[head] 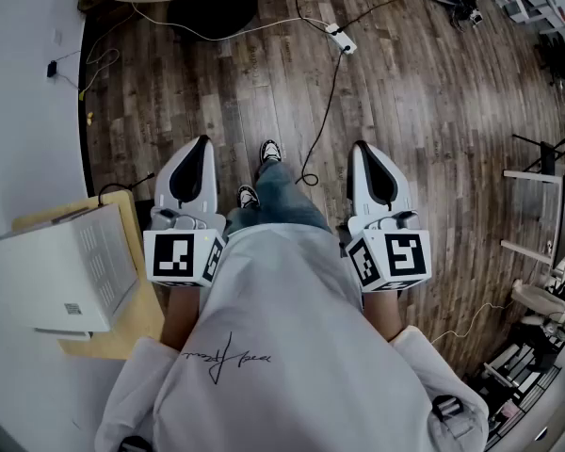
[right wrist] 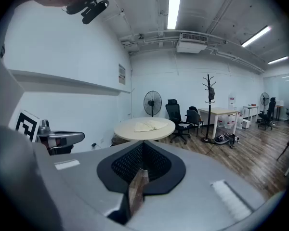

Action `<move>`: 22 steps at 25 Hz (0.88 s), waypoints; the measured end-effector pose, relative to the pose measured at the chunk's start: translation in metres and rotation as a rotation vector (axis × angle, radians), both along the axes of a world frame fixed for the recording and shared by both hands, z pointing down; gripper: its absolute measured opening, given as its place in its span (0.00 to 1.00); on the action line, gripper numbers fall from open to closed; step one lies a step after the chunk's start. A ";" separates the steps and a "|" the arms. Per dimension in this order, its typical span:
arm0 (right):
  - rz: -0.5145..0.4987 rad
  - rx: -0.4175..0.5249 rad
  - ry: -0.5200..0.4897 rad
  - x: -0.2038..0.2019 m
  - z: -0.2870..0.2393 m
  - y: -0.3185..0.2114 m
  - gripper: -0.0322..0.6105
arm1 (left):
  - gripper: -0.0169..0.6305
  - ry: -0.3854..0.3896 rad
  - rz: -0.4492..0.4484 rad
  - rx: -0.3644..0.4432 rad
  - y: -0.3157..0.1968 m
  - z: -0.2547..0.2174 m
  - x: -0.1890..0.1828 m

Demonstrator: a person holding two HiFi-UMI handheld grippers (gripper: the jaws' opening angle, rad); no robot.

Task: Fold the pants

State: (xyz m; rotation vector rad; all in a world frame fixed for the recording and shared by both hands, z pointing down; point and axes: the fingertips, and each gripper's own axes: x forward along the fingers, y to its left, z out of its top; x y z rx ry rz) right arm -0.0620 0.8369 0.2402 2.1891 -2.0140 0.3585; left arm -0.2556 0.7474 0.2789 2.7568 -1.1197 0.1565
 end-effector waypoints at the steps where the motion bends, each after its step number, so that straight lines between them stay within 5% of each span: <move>1: -0.002 -0.001 -0.002 0.001 0.001 -0.006 0.05 | 0.03 -0.007 -0.001 -0.002 -0.006 0.002 0.002; 12: -0.106 -0.028 -0.037 0.021 0.008 -0.093 0.03 | 0.03 -0.055 -0.021 -0.012 -0.081 0.004 0.031; 22: -0.305 0.035 -0.204 0.050 0.002 -0.173 0.05 | 0.03 -0.016 0.002 -0.091 -0.148 0.007 0.096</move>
